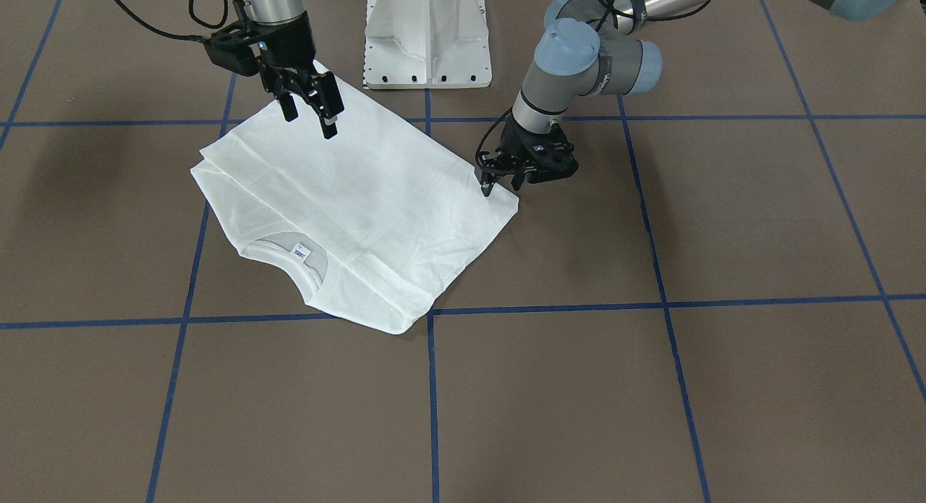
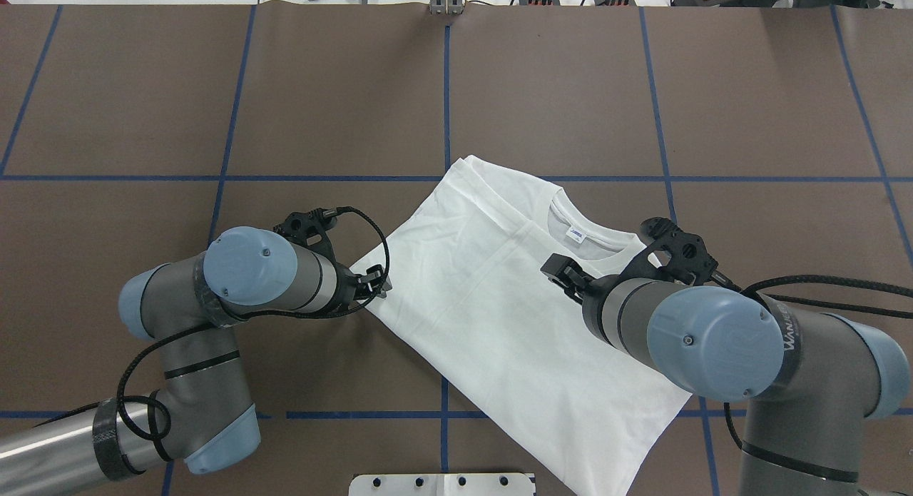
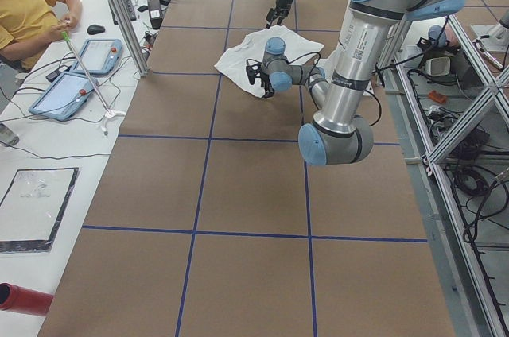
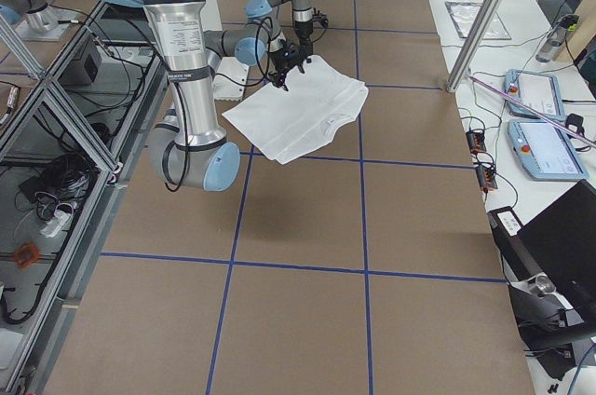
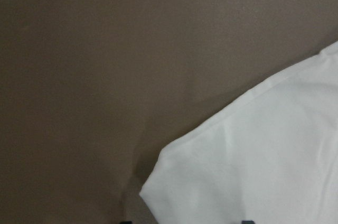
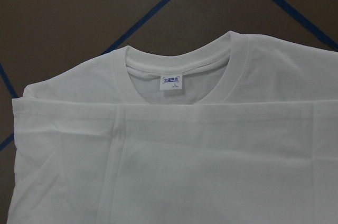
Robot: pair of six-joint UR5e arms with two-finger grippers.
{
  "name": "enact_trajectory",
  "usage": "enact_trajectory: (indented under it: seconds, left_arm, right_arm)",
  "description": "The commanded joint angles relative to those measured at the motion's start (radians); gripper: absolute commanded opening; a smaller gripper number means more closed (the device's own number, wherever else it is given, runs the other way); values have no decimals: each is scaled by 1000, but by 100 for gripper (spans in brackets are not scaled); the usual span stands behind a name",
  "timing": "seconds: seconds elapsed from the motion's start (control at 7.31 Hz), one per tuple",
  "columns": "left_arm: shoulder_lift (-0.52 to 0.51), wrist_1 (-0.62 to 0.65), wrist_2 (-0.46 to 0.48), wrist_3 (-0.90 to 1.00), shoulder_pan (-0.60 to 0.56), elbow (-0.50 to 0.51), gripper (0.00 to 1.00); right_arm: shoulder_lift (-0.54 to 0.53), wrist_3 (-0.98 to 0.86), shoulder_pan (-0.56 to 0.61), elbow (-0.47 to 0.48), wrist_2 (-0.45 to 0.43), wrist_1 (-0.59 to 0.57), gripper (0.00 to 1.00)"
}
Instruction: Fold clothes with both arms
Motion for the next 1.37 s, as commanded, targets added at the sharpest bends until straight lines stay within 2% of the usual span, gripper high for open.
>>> enact_trajectory:
  seconds: [0.0,0.14,0.27,0.55,0.96,1.09,1.23]
  left_arm:
    - [-1,-2,0,0,0,9,52]
    - [-1,0,14,0,0,9,36]
    - [-1,-2,18,3,-1,9,1]
    - [-1,0,20,64,-64,0,0]
    - [-30,-11,17,335,-232,27,0]
    - [-112,-27,17,360,-297,137,0]
    - [-215,-110,17,367,-339,311,0]
  right_arm:
    - [0,1,3,0,0,0,100]
    - [0,-1,8,0,0,0,100]
    - [0,1,8,0,0,0,100]
    - [0,-1,17,0,0,0,100]
    - [0,1,28,-2,0,0,100]
    - [0,-1,35,-6,-3,1,100]
    - [0,-1,40,-8,-14,4,100]
